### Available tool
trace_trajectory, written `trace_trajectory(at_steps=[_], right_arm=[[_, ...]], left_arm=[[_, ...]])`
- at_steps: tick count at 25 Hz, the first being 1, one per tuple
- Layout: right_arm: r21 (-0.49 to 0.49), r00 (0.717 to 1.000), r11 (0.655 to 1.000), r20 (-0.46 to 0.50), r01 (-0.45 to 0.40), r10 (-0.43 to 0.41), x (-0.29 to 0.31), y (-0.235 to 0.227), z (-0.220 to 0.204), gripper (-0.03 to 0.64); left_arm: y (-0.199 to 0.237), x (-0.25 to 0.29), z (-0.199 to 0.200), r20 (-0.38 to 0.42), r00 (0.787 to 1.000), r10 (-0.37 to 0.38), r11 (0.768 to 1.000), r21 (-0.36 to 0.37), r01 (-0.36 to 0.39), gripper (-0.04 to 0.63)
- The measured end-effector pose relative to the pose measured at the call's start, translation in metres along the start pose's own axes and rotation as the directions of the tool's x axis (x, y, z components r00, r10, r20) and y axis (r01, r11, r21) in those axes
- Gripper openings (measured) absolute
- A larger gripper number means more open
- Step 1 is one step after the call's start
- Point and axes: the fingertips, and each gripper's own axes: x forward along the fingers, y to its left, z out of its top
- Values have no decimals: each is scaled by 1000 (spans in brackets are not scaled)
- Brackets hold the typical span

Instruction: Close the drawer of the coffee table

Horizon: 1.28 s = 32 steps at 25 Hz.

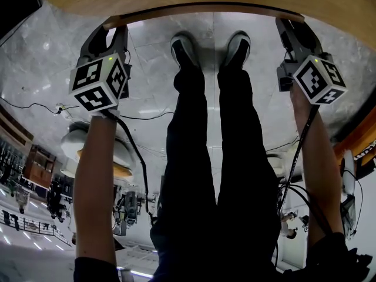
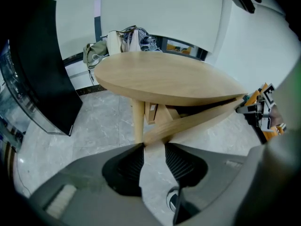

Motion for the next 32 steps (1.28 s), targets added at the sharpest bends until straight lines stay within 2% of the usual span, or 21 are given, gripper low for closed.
trace_trajectory(at_steps=[3,8,32], right_arm=[[41,1000,999,18,1,-2,7,1,11,158],[57,999,998,37,-2,0,10,1,18,158],[51,996,999,90,-20,15,19,2,32,160]], left_arm=[[6,4,11,9,1000,4,1000,-11,-4,150],[8,5,18,21,1000,10,1000,-24,-10,150],[13,10,32,60,998,36,999,-33,-34,150]])
